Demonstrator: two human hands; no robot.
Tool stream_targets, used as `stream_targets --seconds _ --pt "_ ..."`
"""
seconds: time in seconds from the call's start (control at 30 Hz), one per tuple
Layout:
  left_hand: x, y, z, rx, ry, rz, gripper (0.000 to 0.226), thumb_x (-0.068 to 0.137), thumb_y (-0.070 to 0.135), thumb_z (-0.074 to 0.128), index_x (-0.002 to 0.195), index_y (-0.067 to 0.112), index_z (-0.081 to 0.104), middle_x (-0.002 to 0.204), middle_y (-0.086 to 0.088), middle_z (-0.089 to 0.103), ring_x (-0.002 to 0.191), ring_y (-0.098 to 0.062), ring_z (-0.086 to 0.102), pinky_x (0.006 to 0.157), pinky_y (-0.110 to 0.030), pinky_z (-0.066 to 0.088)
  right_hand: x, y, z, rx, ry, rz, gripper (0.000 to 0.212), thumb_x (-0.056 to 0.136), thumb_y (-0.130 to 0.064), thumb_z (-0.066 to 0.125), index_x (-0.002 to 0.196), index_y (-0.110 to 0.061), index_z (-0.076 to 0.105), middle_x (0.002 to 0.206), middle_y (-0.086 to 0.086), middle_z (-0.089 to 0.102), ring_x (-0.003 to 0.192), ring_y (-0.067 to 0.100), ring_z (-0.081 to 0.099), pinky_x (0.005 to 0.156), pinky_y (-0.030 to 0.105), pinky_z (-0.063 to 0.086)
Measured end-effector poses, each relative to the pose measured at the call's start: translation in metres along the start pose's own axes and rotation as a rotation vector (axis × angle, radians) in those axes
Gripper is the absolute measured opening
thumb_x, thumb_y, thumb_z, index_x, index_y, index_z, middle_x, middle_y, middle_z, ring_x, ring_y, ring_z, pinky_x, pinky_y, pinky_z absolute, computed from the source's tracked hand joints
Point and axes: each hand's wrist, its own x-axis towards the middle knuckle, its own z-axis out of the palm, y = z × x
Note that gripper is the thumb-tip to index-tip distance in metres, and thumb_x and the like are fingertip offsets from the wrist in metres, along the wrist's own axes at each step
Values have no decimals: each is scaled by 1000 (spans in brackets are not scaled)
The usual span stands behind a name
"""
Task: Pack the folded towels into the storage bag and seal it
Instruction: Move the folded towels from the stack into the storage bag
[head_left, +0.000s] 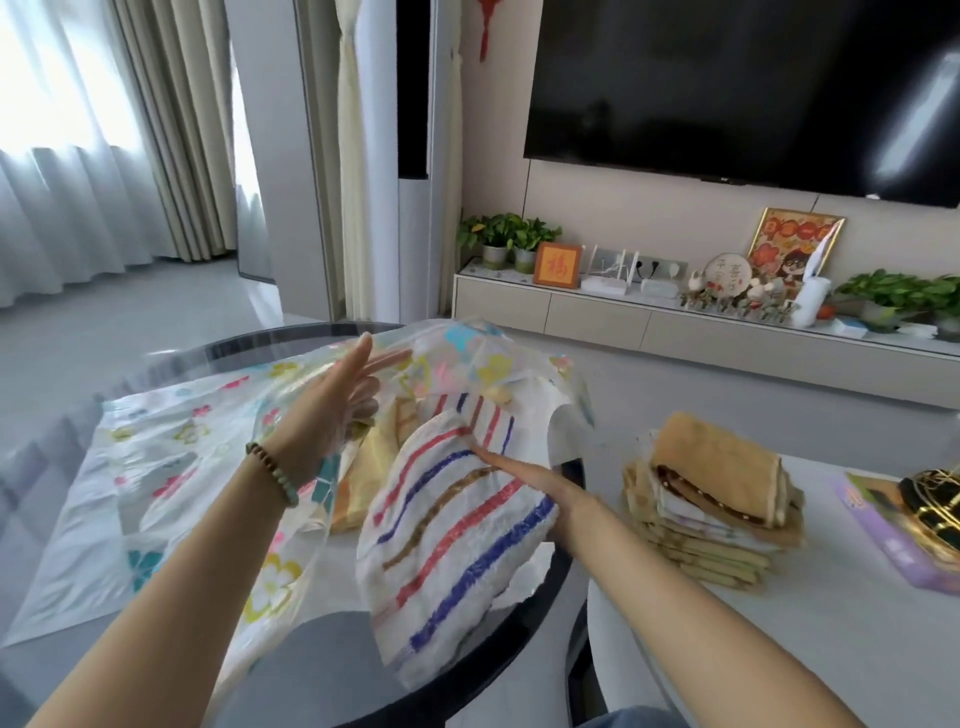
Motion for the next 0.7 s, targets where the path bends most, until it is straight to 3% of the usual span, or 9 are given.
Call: stream_targets --seconds 0.23,0.37,0.4,0.43,0.47,0.53,0.6,0.67,0.7 --pt "-3 2 -16 14 -45 -7 42 75 71 32 91 55 67 116 17 48 115 -12 35 71 -17 35 58 -13 4 177 112 -185 38 87 -47 59 107 -15 65 96 7 76 88 22 69 64 29 58" --pt "1 -1 -19 1 -30 -11 46 74 73 33 99 53 66 97 12 42 104 -18 53 77 -26 42 70 -8 -4 199 446 -335 48 93 -48 49 122 -11 60 118 14 67 100 27 66 81 36 56" --pt "2 -1 -18 -20 -33 -13 47 76 72 33 102 51 66 96 9 22 104 -17 13 92 -27 20 71 -3 -8 139 591 -344 47 97 -44 44 128 -11 55 124 14 63 107 30 62 88 37 53" --pt "3 -2 -16 -28 -43 -8 46 77 71 33 102 50 66 85 19 50 67 -8 33 64 -24 22 72 3 -12 36 714 -341 47 99 -40 38 135 -11 48 133 15 56 115 31 57 94 36 48" --pt "3 -3 -13 -34 -44 -4 46 77 71 34 101 50 66 103 12 63 104 -30 47 63 -26 28 72 9 -15 -100 789 -347 48 101 -37 34 141 -13 38 144 14 46 126 31 48 100 36 41" --pt "1 -5 -8 -23 -35 6 45 77 69 35 101 48 67 129 -12 54 118 -44 29 102 -48 31 72 18 -15 -439 820 -490 53 102 -37 30 150 -18 22 158 8 23 142 24 29 111 34 27" --pt "0 -9 -6 -20 -35 6 43 78 68 35 100 49 67 129 -15 56 122 -44 36 103 -51 33 73 24 -9 -863 723 -770 51 101 -39 32 149 -25 23 160 4 18 146 20 18 115 35 19" --pt "-1 -11 -5 -30 -35 6 41 81 67 34 98 50 68 122 -7 55 75 -13 65 70 -24 54 82 35 -6 -1273 496 -861 51 99 -45 30 149 -36 20 160 -1 15 148 22 10 118 45 13" --pt "-2 -12 -4 -30 -33 -3 41 82 67 34 97 50 68 118 -4 53 56 -3 53 54 -14 46 87 43 -6 -1430 398 -802 52 98 -51 26 148 -43 14 161 -5 9 148 22 2 118 49 6"
